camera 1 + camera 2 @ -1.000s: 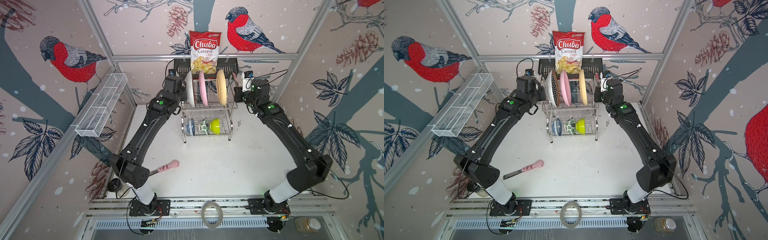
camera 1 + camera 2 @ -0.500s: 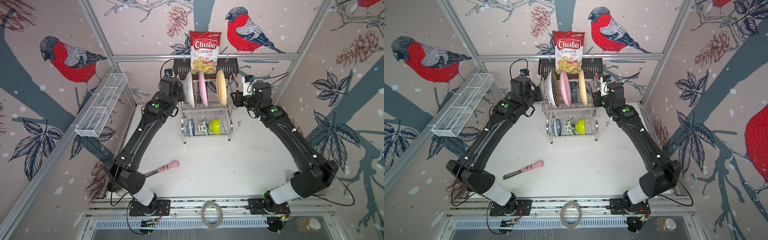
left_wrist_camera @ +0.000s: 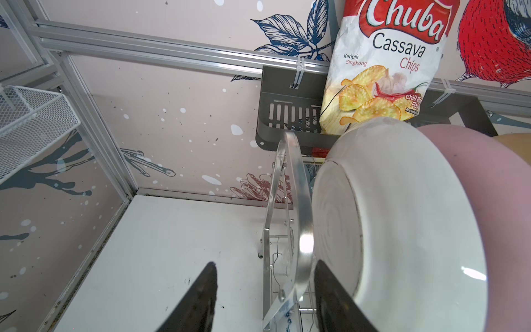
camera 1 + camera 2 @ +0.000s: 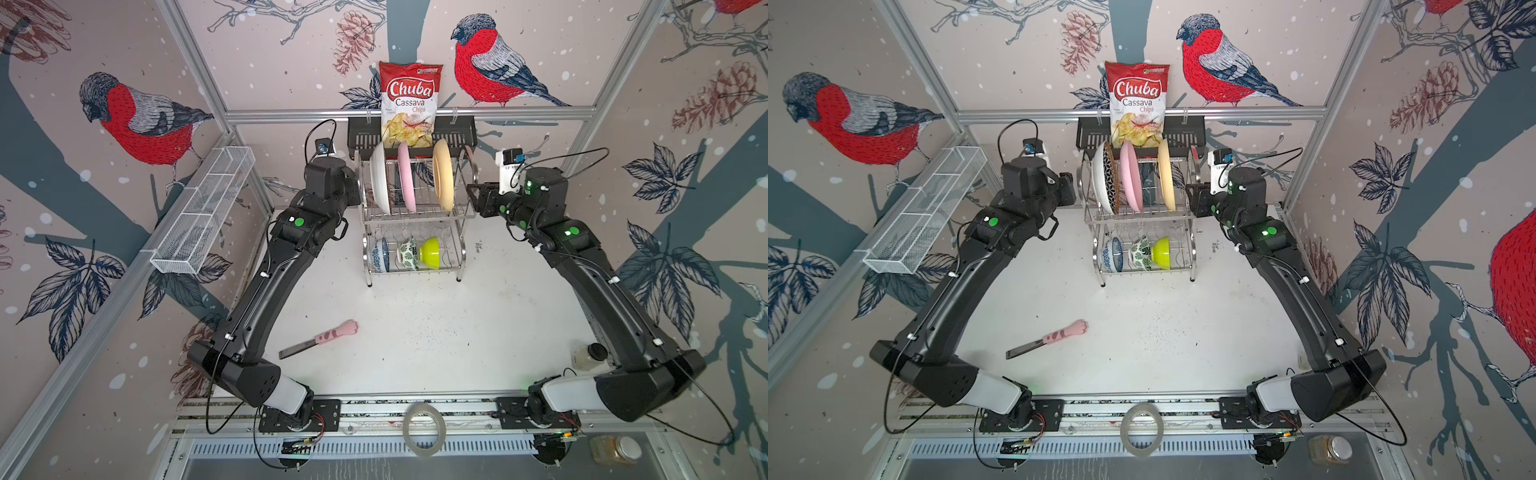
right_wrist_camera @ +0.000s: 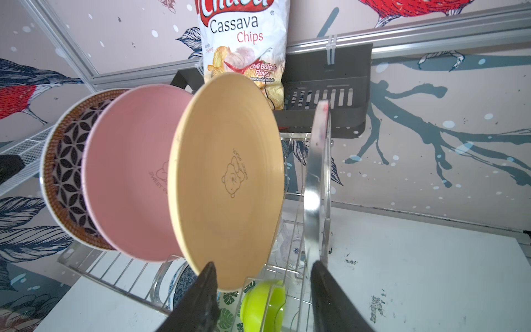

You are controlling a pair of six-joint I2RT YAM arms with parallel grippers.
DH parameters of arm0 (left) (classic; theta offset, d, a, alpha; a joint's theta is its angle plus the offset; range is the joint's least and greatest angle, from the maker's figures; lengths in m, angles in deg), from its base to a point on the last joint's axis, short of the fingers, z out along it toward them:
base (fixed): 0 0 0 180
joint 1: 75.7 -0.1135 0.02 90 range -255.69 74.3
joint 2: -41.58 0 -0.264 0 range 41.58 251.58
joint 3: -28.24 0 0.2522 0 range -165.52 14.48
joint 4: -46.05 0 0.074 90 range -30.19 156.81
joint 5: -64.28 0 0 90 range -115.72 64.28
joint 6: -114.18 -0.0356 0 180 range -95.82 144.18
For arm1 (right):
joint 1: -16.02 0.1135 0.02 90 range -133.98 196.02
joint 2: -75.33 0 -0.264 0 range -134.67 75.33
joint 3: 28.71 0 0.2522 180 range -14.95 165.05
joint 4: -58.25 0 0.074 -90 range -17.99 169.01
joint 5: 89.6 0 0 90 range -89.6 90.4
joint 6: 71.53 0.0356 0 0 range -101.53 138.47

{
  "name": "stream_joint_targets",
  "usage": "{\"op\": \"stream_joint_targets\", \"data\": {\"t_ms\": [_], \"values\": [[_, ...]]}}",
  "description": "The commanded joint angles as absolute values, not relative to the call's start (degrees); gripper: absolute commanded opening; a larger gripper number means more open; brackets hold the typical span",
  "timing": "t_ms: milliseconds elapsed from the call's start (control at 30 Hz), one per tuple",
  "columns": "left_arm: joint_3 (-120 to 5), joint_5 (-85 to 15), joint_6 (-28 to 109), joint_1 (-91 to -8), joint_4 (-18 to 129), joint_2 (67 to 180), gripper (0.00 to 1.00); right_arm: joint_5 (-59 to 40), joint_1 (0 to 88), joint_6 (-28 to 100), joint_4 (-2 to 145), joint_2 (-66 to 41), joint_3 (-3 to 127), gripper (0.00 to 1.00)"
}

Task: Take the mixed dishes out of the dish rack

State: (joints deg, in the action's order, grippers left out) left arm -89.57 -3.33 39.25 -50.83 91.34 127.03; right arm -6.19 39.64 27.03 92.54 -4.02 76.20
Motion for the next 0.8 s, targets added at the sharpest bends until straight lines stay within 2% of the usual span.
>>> {"op": "stream_joint_targets", "data": {"t_ms": [0,367,767], "values": [[-88.4,-4.8,39.1,-51.2,89.4,125.8,0.60,-10.8,39.7,23.5,92.2,-3.4,77.5,0.52],[-86.7,-10.9,40.4,-53.7,90.5,125.1,0.67,-26.7,35.2,22.5,93.2,-10.8,89.4,0.52],[-86.7,-14.4,40.8,-55.7,90.7,126.4,0.67,-34.0,32.3,26.4,93.9,-20.5,99.4,0.50]]}}
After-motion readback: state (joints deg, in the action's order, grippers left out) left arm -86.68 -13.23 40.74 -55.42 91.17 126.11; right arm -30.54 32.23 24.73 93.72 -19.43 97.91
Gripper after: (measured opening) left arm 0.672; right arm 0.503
